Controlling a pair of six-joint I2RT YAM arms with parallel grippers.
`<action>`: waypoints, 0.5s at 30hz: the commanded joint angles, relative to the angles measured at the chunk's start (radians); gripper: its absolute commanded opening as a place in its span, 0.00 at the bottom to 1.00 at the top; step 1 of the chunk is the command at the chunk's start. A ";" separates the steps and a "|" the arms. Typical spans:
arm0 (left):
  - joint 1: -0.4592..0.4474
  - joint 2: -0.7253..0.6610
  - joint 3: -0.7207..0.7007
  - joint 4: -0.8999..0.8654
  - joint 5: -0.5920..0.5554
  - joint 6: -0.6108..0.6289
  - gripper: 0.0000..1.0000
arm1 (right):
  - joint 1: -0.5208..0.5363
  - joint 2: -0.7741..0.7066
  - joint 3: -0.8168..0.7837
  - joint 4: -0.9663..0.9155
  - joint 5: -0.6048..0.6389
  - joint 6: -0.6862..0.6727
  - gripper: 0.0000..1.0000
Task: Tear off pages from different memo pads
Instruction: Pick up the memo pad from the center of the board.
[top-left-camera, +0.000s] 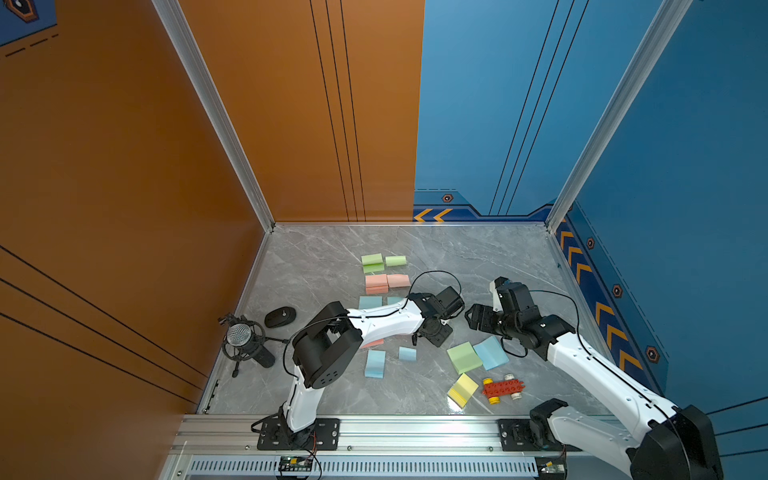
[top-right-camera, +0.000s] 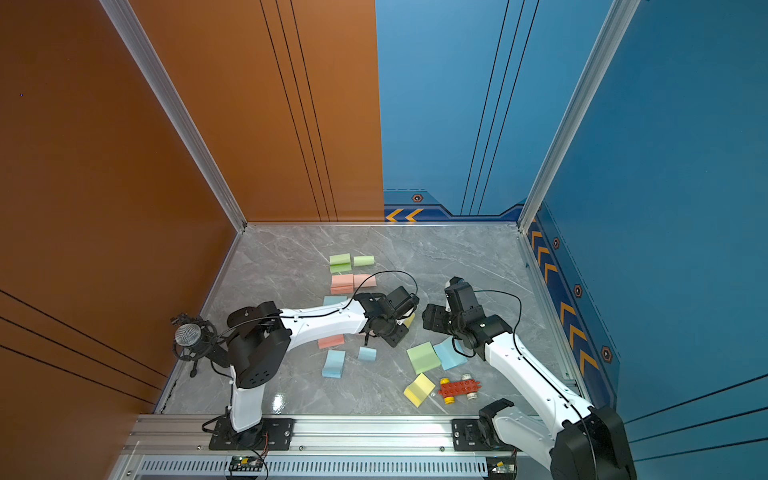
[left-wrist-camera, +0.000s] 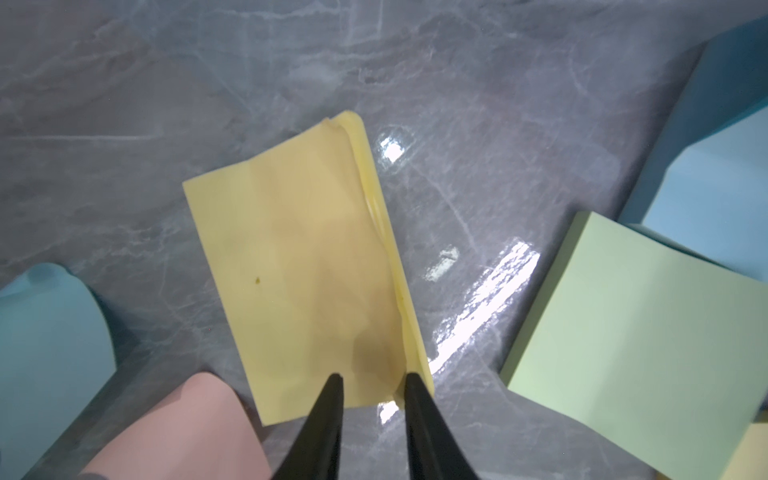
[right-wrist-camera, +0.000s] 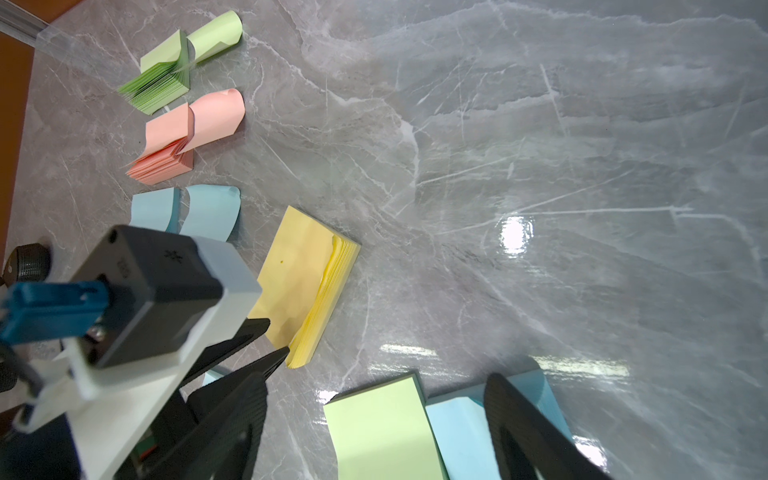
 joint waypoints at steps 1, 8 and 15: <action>-0.009 0.028 0.020 -0.012 -0.053 -0.023 0.32 | -0.006 -0.014 0.013 -0.022 -0.009 -0.022 0.85; -0.031 0.046 0.029 -0.010 -0.062 -0.031 0.32 | -0.006 -0.013 0.045 -0.025 -0.009 -0.024 0.84; -0.046 0.063 0.038 -0.004 -0.083 -0.039 0.33 | -0.008 -0.011 0.051 -0.026 -0.005 -0.021 0.85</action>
